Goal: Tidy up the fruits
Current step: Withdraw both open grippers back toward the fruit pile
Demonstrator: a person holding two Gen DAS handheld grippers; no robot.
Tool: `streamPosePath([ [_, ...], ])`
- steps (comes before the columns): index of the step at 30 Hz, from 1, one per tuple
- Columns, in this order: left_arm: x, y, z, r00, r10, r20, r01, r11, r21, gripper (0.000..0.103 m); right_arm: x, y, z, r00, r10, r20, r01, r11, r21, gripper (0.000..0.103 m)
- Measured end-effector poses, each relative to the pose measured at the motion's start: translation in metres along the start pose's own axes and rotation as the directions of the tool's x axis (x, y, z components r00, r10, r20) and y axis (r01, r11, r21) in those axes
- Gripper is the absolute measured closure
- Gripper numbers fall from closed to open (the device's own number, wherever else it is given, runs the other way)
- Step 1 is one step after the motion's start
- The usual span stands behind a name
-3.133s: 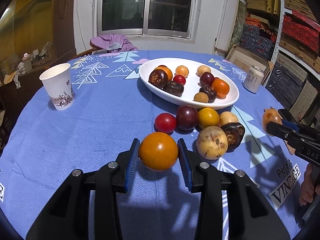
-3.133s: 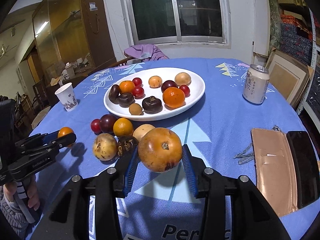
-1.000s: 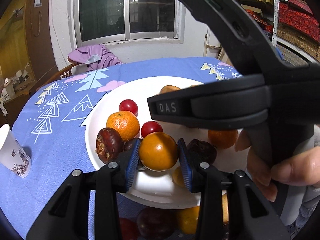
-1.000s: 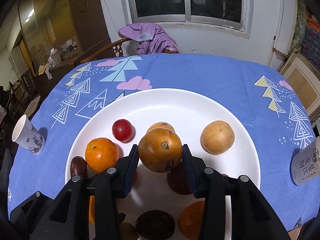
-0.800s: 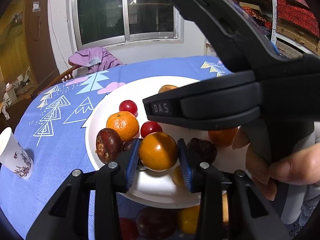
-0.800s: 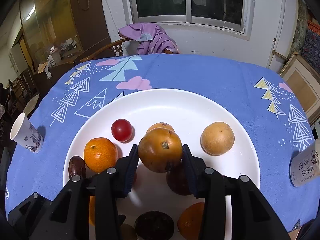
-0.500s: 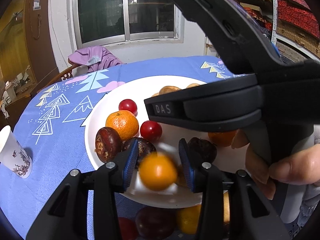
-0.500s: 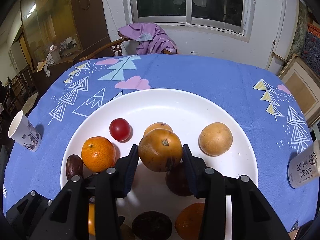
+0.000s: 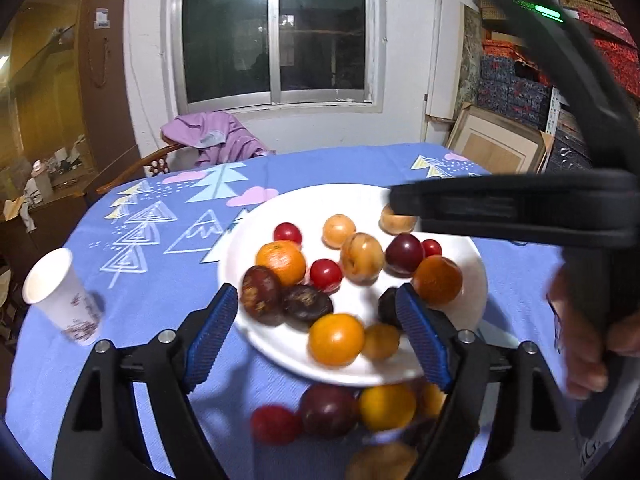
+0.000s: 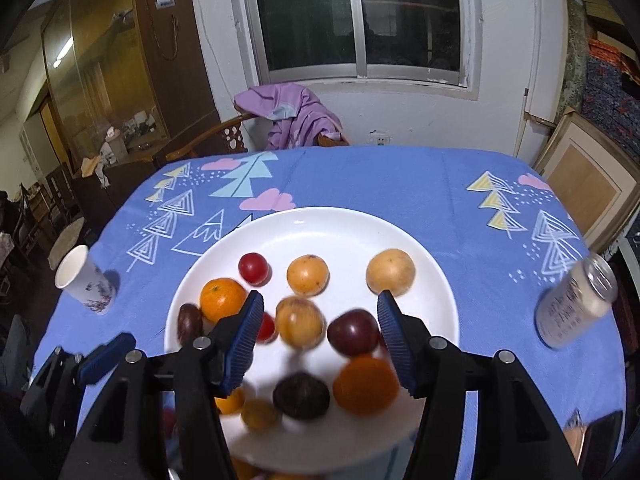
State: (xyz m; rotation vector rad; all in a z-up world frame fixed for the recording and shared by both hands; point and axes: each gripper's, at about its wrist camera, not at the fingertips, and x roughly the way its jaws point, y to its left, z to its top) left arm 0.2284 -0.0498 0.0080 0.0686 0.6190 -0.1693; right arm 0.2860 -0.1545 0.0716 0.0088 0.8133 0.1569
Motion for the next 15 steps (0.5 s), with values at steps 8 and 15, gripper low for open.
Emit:
streamPosePath([
  [8,-0.046,0.05,-0.054,0.996,0.024,-0.087,-0.034,0.993,-0.115,0.017,-0.08,-0.014,-0.09,0.995,0.024,0.101,-0.028,0.999,0.042,0.035],
  [15,-0.058,0.055,-0.08,0.996,0.008,-0.084,-0.02,0.991,-0.134,0.017,-0.07,-0.05,-0.13,0.998,0.035,0.052,-0.044,0.983,0.178,0.031],
])
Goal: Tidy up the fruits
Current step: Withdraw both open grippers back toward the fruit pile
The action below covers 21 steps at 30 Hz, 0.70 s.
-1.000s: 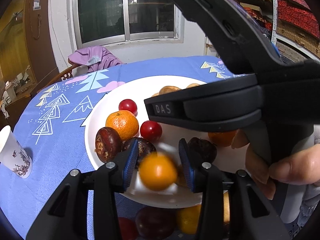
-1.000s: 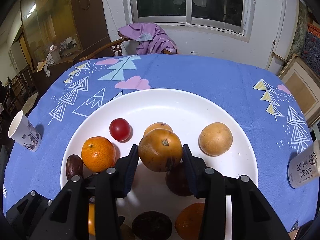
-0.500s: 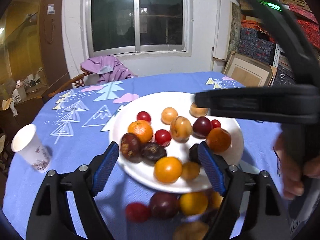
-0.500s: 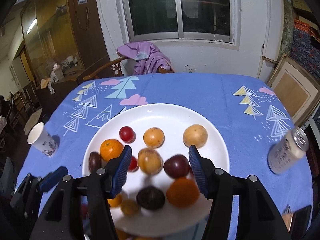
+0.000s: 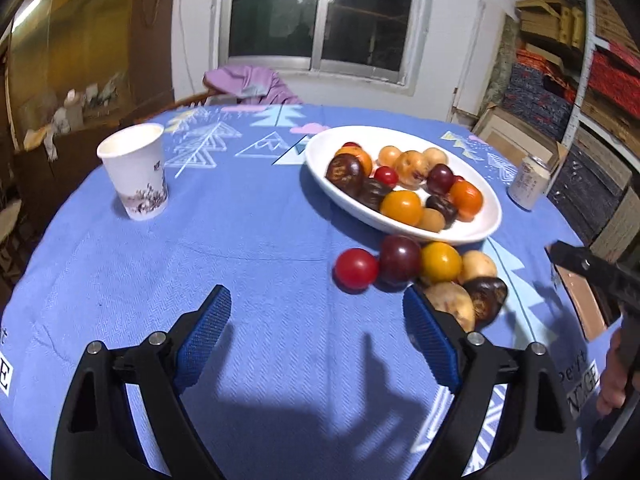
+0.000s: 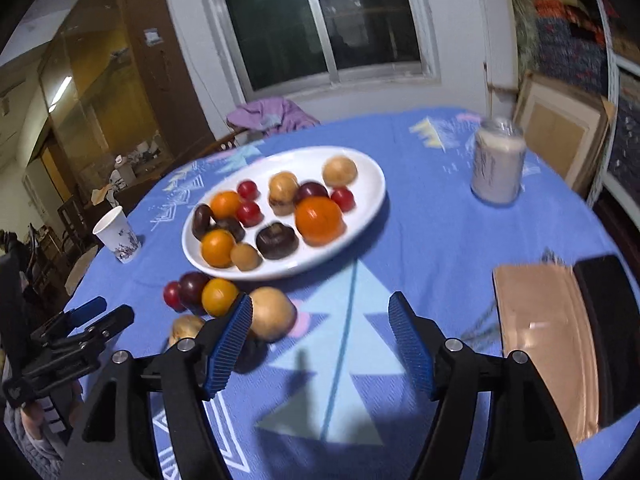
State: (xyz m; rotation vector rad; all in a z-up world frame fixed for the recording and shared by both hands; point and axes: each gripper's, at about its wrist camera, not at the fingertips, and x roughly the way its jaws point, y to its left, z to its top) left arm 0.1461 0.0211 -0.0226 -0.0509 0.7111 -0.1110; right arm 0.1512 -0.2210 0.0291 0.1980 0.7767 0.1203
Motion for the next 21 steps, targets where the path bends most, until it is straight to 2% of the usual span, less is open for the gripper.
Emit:
streamPosePath([
  [4,-0.01,-0.031,-0.012,0.999,-0.001,0.038,-0.003,0.994,0.11,0.017,-0.008,-0.016,0.007,0.999,0.023,0.022,-0.025,0.997,0.071,0.031],
  [7,-0.004,-0.056,-0.016,1.0,-0.002,0.028,-0.004,0.98,0.198,0.017,-0.014,-0.022,0.011,0.999,0.031,0.04,-0.035,0.995,0.098,0.031],
  [10,0.003,-0.072,-0.017,1.0,-0.003,0.007,0.001,0.969,0.246,0.017,-0.017,-0.024,0.012,0.998,0.041,0.047,-0.046,0.993,0.111,0.031],
  [13,0.009,-0.079,-0.012,1.0,-0.011,-0.004,0.011,0.969,0.247,0.017,-0.017,-0.02,0.012,0.998,0.046,0.043,-0.051,0.994,0.099,0.031],
  [18,0.033,-0.075,-0.005,0.994,-0.002,-0.107,0.024,0.978,0.205,0.015,-0.018,-0.017,0.011,0.998,0.054,0.04,-0.057,0.995,0.081,0.031],
  [21,0.027,-0.062,-0.009,0.995,0.049,-0.09,-0.028,0.974,0.223,0.015,-0.019,-0.017,0.011,0.998,0.049,0.044,-0.052,0.996,0.073,0.031],
])
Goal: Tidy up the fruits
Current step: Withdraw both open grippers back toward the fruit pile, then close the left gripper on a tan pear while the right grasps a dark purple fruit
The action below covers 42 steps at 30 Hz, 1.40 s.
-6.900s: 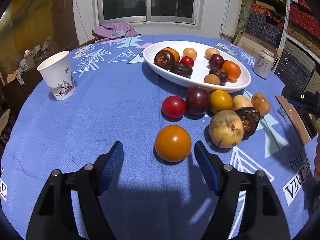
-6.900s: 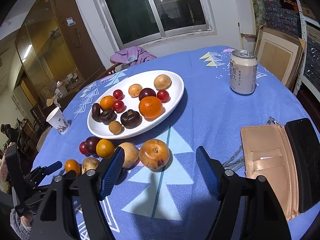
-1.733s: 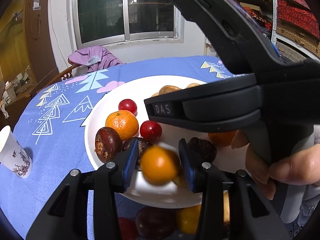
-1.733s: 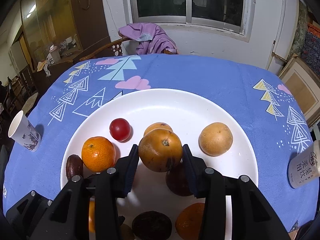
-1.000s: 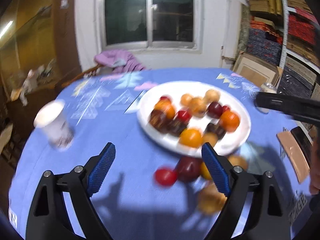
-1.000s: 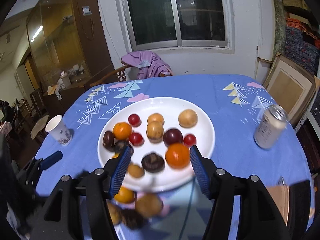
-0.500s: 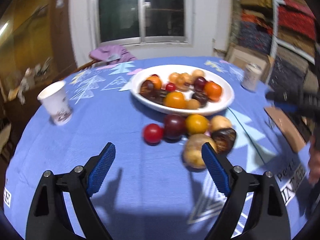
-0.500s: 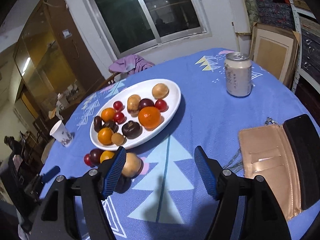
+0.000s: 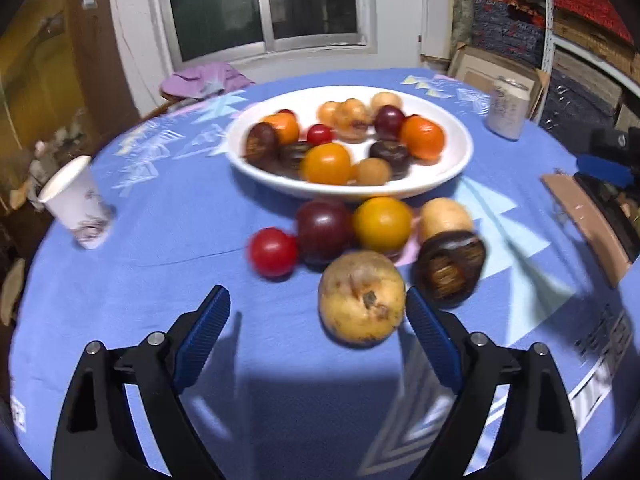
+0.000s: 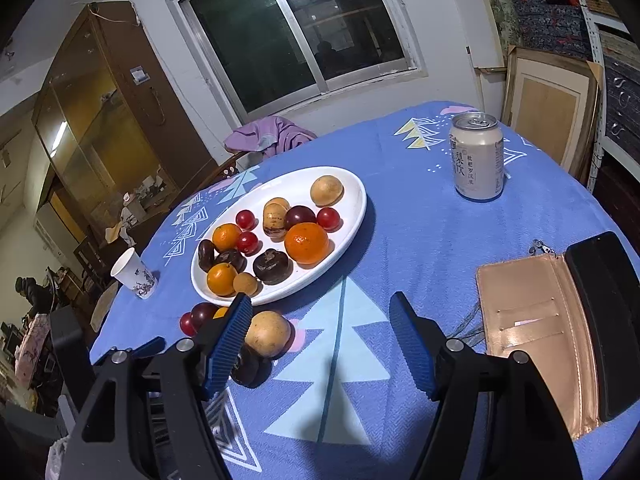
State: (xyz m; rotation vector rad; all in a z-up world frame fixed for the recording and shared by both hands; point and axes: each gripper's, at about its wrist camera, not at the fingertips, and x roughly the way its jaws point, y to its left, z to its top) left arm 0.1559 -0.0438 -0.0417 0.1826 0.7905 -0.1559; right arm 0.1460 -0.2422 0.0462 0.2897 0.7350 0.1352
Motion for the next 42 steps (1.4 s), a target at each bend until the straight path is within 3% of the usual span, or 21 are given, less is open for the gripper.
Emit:
streamPosePath([
  [4,-0.014,0.03,-0.018,0.998,0.069,0.01,-0.069,0.997,-0.024,0.015,0.0,0.004,-0.002,1.0,0.008,-0.006,-0.008,1.0,-0.019,0.03],
  [8,-0.017,0.046,-0.021,1.0,0.03,0.009,-0.029,0.995,-0.093,0.015,0.004,0.02,-0.009,1.0,-0.002,-0.016,0.0,0.996,-0.089,0.03],
  [16,-0.023,0.014,-0.018,0.998,-0.024,0.063,0.022,0.999,0.039,0.015,0.004,0.043,-0.02,1.0,-0.021,-0.017,0.017,0.977,-0.212,0.031],
  [24,-0.012,-0.01,-0.012,0.994,-0.104,0.023,0.101,0.989,0.113,0.017,0.005,0.043,-0.02,1.0,-0.016,-0.027,0.01,0.978,-0.207,0.031],
  [31,0.005,0.003,-0.007,0.98,-0.193,-0.043,0.193,0.981,0.019,0.044,0.009,0.051,-0.026,0.999,-0.009,-0.046,-0.003,0.971,-0.238,0.031],
  [38,0.006,0.0,-0.008,0.976,-0.215,-0.041,0.217,0.976,0.03,0.057,0.015,0.055,-0.032,0.998,-0.016,-0.062,0.0,0.966,-0.259,0.032],
  [42,0.002,0.004,-0.011,0.985,-0.169,-0.034,0.17,0.985,0.027,0.057,0.022,0.062,-0.039,0.996,-0.026,-0.081,0.001,0.956,-0.294,0.045],
])
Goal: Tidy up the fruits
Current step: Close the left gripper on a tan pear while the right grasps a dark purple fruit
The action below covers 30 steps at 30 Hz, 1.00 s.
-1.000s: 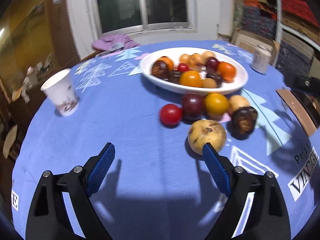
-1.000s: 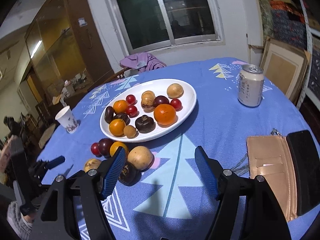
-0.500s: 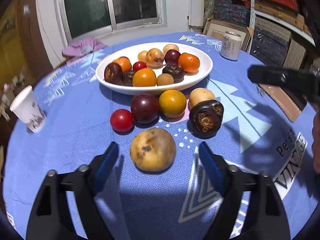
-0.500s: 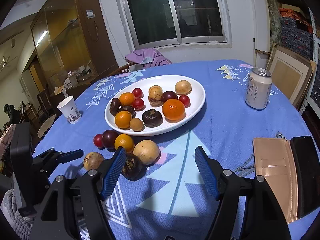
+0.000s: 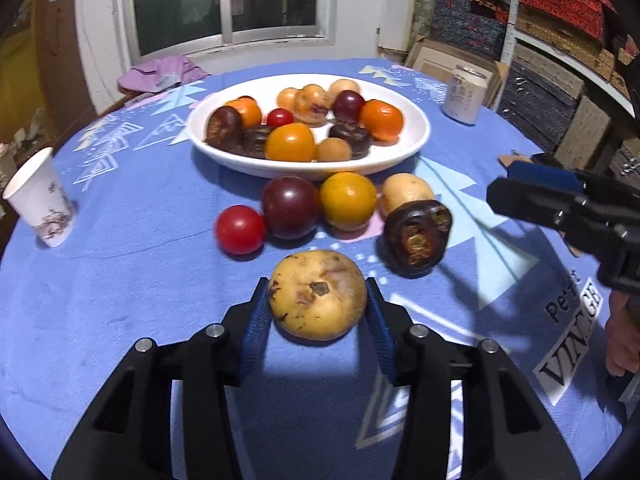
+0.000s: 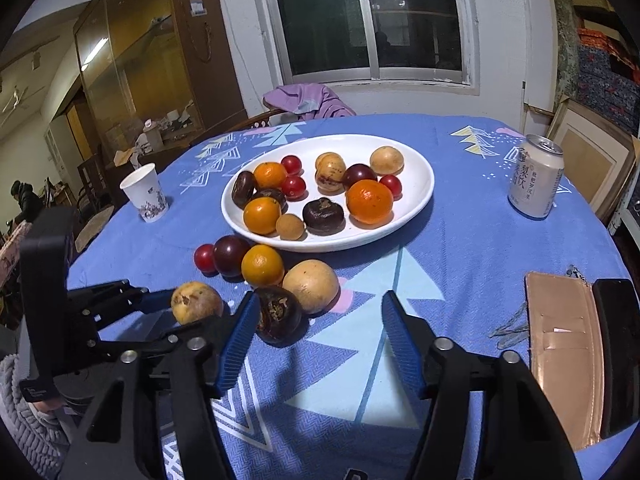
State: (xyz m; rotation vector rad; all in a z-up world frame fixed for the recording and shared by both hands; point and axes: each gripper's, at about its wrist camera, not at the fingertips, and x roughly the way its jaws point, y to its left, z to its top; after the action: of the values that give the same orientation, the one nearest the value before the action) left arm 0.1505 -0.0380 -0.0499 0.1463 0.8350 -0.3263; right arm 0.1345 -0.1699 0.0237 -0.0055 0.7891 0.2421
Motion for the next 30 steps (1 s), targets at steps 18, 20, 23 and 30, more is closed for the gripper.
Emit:
streamPosePath([
  [18,-0.017,0.039,-0.016,0.998,0.069,-0.002,-0.069,0.994,-0.089,0.057,0.038,0.052,-0.012,0.997,-0.034,-0.071,0.024,0.99,-0.14,0.054],
  [20,-0.017,0.038,-0.017,0.998,0.069,0.0,-0.069,0.994,-0.088,0.057,0.042,0.054,-0.012,0.996,-0.046,-0.078,0.034,0.989,-0.146,0.054],
  [23,-0.016,0.037,-0.017,0.998,0.068,-0.003,-0.068,0.994,-0.086,0.057,0.049,0.056,-0.011,0.994,-0.038,-0.098,0.024,0.99,-0.136,0.062],
  [30,-0.015,0.038,-0.017,0.998,0.065,-0.011,-0.065,0.994,-0.089,0.057,0.056,0.056,-0.01,0.992,-0.028,-0.122,0.012,0.991,-0.13,0.058],
])
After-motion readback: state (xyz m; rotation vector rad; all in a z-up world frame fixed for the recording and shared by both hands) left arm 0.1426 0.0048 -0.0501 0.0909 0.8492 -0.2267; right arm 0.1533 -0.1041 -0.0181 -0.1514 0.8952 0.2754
